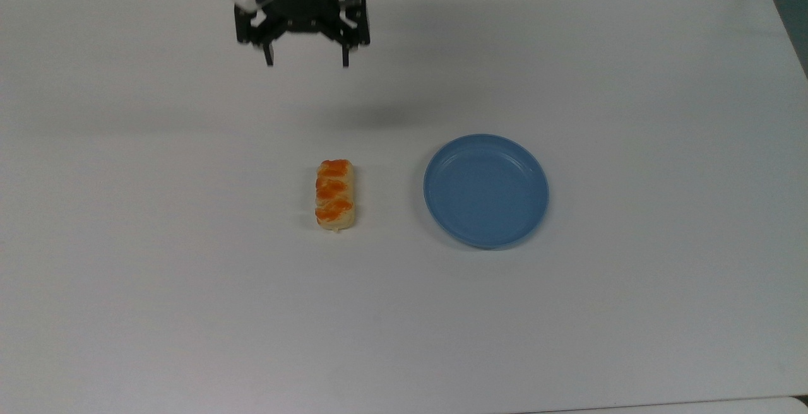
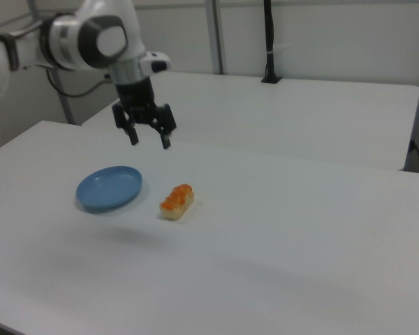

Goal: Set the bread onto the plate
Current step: 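Move the open gripper down over the orange-topped bread piece, then close the gripper on the bread piece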

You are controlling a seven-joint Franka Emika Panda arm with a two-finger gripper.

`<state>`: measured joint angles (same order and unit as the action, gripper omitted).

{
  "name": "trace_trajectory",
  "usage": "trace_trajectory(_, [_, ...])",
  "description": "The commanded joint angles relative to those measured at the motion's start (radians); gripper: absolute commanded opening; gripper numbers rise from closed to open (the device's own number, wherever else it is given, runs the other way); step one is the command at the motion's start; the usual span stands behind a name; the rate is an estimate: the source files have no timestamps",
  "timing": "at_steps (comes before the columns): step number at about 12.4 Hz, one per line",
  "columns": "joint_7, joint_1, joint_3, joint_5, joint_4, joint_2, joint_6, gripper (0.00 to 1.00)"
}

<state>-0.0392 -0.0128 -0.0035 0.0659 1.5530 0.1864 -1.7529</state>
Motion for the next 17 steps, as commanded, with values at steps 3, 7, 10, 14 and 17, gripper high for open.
trace_trajectory(3, [0.033,0.011,-0.004,-0.015,0.001,0.166,-0.176,1.00])
trace_trajectory(7, [0.087,0.002,-0.003,-0.005,0.005,0.290,-0.304,1.00])
trace_trajectory(10, [0.133,-0.004,0.002,-0.001,0.005,0.338,-0.375,1.00])
trace_trajectory(14, [0.191,-0.025,0.008,0.035,0.007,0.377,-0.392,1.00])
trace_trajectory(17, [0.191,-0.024,0.008,0.048,0.009,0.380,-0.392,1.00])
